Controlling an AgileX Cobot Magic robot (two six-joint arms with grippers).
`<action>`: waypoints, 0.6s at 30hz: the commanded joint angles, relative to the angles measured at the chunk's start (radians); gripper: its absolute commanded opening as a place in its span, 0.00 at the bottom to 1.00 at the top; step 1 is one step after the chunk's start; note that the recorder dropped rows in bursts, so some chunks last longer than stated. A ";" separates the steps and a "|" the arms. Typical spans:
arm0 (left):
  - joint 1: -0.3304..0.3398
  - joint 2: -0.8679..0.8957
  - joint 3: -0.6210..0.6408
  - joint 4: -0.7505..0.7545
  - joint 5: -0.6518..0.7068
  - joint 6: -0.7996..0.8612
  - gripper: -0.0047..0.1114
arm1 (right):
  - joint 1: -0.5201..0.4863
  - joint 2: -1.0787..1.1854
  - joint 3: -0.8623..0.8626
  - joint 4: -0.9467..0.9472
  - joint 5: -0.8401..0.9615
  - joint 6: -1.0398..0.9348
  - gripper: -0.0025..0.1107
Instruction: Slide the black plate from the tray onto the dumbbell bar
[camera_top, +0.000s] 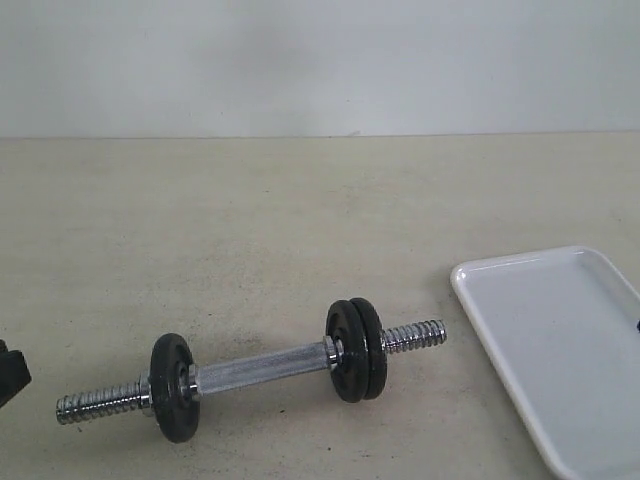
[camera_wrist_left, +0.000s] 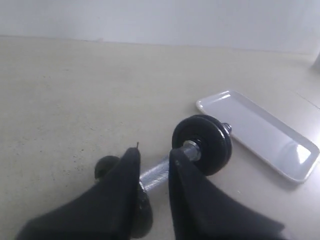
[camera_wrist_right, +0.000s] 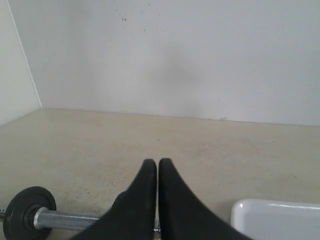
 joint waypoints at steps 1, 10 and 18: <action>0.000 -0.006 0.046 -0.014 -0.141 -0.010 0.21 | -0.005 -0.007 0.051 0.074 -0.021 -0.067 0.02; 0.002 -0.006 0.046 0.018 -0.130 0.058 0.21 | -0.005 -0.007 0.051 0.076 -0.040 -0.174 0.02; 0.002 -0.006 0.046 0.010 -0.139 0.058 0.21 | -0.005 -0.007 0.051 0.080 -0.090 -0.008 0.02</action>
